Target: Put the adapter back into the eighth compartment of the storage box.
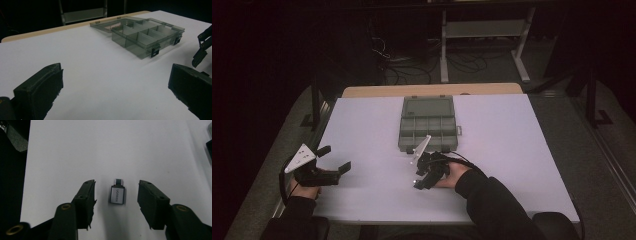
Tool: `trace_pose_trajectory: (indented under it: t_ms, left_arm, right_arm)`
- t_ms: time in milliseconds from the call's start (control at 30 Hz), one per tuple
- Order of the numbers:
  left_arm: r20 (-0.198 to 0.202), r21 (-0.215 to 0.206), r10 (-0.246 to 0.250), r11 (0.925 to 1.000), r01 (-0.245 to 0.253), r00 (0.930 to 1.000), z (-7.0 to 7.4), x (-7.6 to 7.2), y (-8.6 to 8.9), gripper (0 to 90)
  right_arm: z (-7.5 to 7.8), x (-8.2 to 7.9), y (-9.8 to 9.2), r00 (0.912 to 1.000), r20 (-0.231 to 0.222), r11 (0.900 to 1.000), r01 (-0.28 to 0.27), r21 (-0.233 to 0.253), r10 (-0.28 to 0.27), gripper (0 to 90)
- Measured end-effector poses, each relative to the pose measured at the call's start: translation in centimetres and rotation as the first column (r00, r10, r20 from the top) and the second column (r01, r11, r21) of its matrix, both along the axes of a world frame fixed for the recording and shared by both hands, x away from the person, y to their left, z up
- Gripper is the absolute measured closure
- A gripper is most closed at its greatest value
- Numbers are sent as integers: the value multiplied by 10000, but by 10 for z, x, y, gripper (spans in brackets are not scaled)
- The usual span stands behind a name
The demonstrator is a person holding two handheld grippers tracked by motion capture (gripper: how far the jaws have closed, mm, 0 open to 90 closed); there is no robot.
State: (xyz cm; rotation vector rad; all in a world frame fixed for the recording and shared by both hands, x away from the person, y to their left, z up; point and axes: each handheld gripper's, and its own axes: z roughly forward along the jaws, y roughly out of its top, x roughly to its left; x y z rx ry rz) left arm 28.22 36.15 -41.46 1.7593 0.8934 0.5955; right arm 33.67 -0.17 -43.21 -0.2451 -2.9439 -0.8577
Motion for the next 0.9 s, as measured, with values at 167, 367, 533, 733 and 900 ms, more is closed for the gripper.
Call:
trace_pose_trajectory:
  t_ms: [167, 367, 533, 733, 900]
  left_arm:
    - [3, 8, -6, 10000, 6, 10000, 0, 0, 0, 0]
    - [4, 8, -9, 10000, 9, 10000, 0, 0, 0, 0]
    - [3, 9, -10, 10000, 10, 10000, 0, 0, 0, 0]
    - [0, 5, -17, 10000, 17, 10000, 0, 0, 0, 0]
    - [-6, 11, -18, 10000, 18, 10000, 0, 0, 0, 0]
  right_arm:
    - [-1, -1, 2, 10000, -2, 9999, -84, -67, 84, 589]
    - [-3, -1, 3, 10000, 37, 9999, -19, -127, 20, 680]
    - [-3, 0, 4, 10000, 50, 9999, 27, -149, -26, 720]
    - [-4, 0, 4, 10000, 53, 9997, 14, -243, -13, 747]
    - [-3, 0, 4, 10000, -27, 9998, -17, -222, 16, 751]
